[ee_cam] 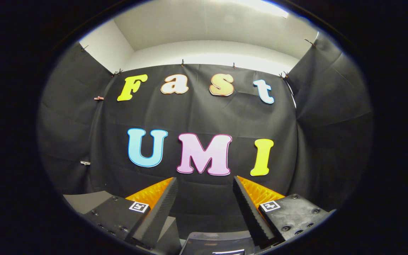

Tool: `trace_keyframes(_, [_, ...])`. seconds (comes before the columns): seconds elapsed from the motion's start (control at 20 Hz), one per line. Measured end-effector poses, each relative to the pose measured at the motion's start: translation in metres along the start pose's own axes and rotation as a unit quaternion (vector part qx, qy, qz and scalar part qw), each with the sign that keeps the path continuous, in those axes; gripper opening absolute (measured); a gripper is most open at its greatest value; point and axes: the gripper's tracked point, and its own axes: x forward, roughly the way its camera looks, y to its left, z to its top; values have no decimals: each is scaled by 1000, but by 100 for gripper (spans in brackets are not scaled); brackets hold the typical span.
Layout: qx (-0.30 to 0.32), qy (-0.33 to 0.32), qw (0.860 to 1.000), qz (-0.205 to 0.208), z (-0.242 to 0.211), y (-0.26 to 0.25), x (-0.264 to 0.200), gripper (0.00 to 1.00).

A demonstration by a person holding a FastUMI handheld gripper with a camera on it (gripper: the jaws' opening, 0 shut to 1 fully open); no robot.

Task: Put the clothes into the washing machine and then close the washing machine lid.

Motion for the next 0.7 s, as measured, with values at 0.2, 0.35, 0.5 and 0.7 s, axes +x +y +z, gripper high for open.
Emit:
trace_keyframes(0.2, [-8,-2,1000,19,2,16,-5,98])
trace_keyframes(0.35, [-6,-4,1000,26,2,33,7,98])
trace_keyframes(0.5, [-1,-3,1000,29,1,35,7,98])
trace_keyframes(0.7, [10,11,1000,27,-5,30,8,98])
